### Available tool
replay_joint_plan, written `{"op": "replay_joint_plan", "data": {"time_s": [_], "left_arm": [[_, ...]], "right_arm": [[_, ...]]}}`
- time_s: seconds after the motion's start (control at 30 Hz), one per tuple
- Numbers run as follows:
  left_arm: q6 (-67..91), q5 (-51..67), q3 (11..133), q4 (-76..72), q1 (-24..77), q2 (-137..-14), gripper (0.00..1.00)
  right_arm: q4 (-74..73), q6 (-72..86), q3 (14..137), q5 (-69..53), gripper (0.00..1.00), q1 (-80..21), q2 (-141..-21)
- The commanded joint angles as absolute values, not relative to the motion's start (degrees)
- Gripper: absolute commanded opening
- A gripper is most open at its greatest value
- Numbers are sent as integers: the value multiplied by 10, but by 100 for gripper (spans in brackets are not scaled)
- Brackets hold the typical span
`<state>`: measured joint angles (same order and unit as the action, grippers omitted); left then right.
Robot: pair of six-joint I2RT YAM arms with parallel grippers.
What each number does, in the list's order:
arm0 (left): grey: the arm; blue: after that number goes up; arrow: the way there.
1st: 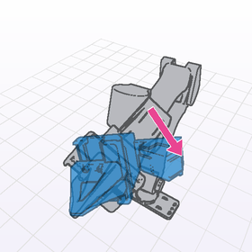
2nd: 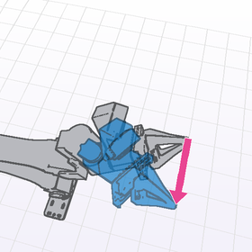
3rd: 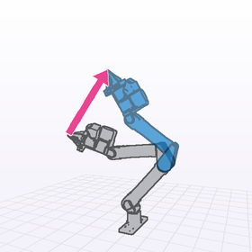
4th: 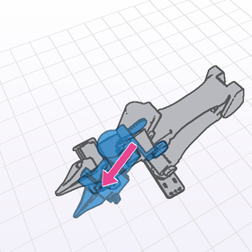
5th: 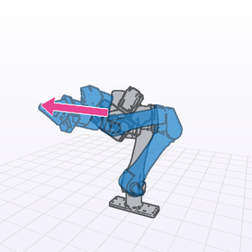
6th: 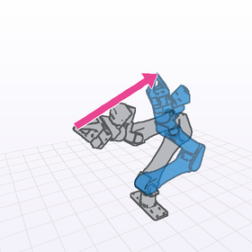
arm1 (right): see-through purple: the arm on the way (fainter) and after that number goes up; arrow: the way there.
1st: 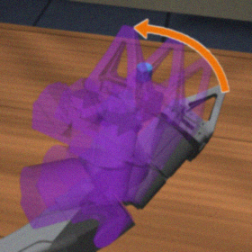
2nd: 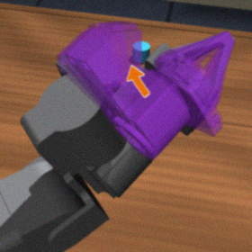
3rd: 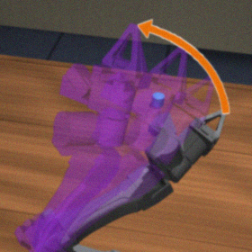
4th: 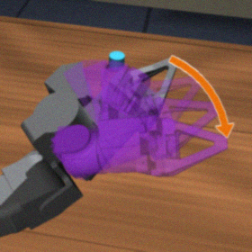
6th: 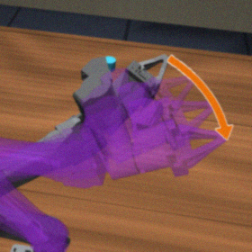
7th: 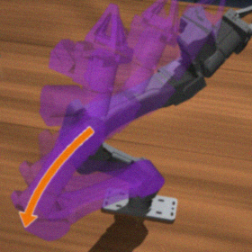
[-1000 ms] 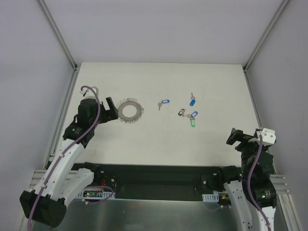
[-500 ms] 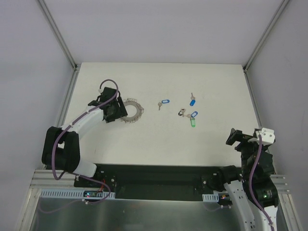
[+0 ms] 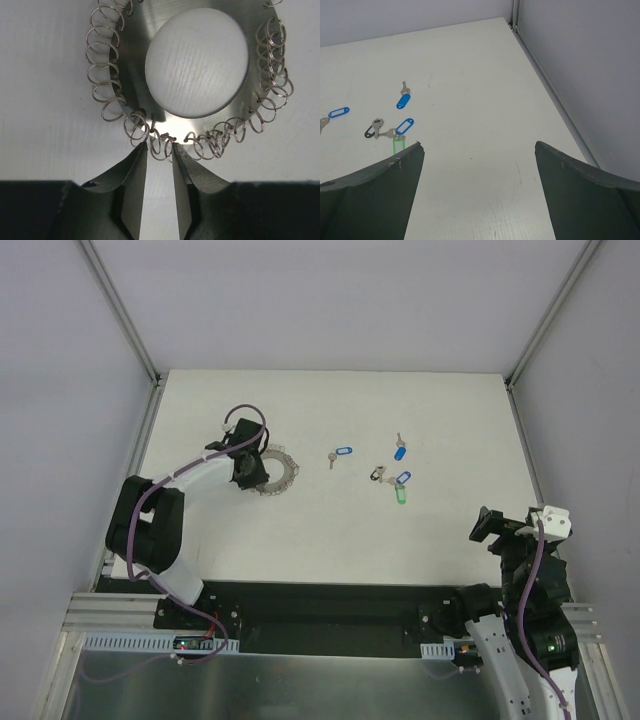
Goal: Put the keys on the keyring
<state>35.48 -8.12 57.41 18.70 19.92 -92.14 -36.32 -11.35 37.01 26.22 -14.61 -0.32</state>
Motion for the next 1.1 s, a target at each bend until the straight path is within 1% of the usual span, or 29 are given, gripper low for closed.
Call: {"op": "replay_joint_plan", "data": {"time_s": [0.0, 0.07, 0.4, 0.63, 0.7, 0.73, 0.77, 0.9, 1.07], "left_arm": [[356, -95, 600, 190, 205, -948, 23], [355, -94, 603, 190, 207, -954, 18], [351, -111, 599, 191, 209, -967, 17], [350, -108, 592, 191, 215, -962, 9], [349, -105, 591, 191, 217, -959, 5], [349, -104, 587, 191, 218, -957, 1], [348, -100, 586, 191, 219, -953, 0], [348, -92, 577, 191, 229, -937, 0], [352, -81, 563, 191, 279, -898, 0]], "right_arm": [[-352, -123, 374, 269, 96, -154, 110], [-352, -123, 374, 270, 96, -155, 110], [-352, -125, 373, 277, 96, -163, 111], [-353, -126, 374, 279, 96, -166, 110], [-353, -126, 374, 279, 96, -168, 110], [-353, -126, 373, 279, 96, -169, 110], [-353, -126, 374, 279, 96, -168, 110], [-354, -127, 374, 280, 96, -170, 110], [-354, -127, 374, 280, 96, -171, 110]]}}
